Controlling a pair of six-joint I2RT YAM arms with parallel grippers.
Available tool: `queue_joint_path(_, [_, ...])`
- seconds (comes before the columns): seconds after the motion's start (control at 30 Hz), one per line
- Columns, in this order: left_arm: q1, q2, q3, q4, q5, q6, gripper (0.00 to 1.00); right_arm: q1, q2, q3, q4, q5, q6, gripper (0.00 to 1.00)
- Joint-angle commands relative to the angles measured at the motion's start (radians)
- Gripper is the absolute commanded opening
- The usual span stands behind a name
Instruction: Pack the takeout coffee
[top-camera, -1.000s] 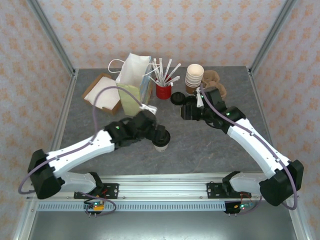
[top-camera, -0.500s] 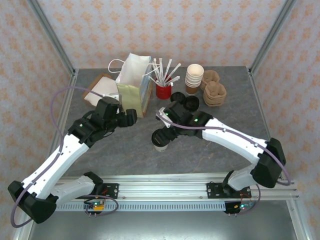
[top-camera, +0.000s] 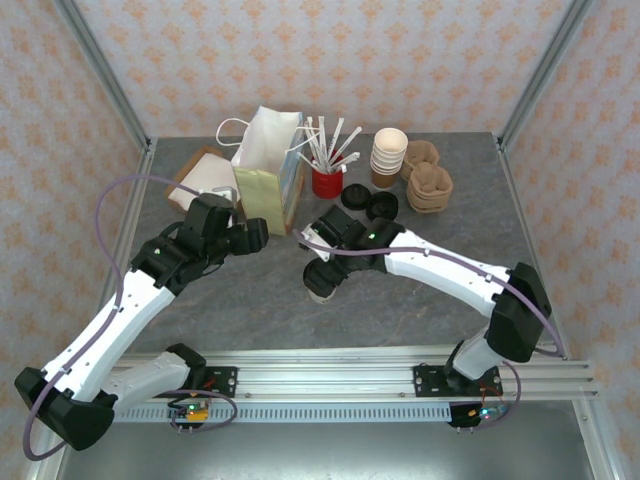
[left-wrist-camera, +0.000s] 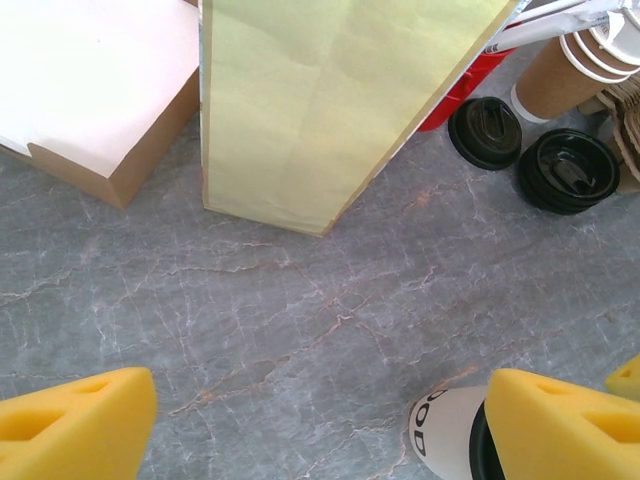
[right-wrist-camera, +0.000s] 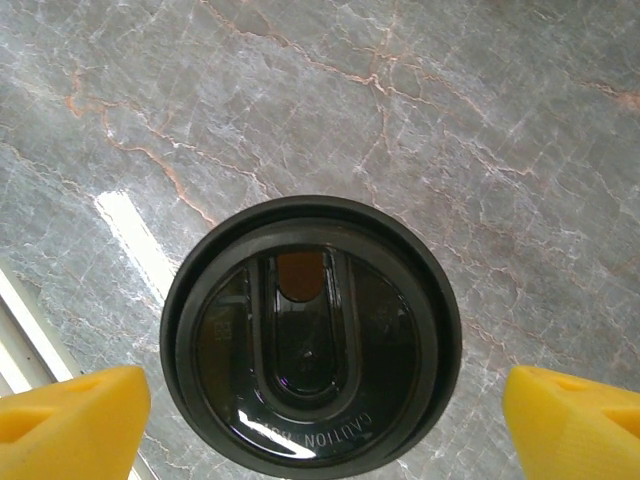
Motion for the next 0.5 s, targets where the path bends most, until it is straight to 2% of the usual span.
queue_joint_path(0.0, [0.010, -0.001, 0.024, -0.021, 0.003, 0.016, 0.86, 0.004, 0.022, 0.032, -0.035, -0.028, -0.024, 0.92])
queue_joint_path(0.2, [0.013, 0.001, 0.017, -0.016, 0.012, 0.018, 0.86, 0.005, 0.051, 0.043, -0.036, -0.009, -0.030, 0.92])
queue_joint_path(0.47, [0.017, 0.005, 0.011, -0.013, 0.021, 0.018, 0.86, 0.006, 0.080, 0.051, -0.048, 0.004, -0.036, 0.76])
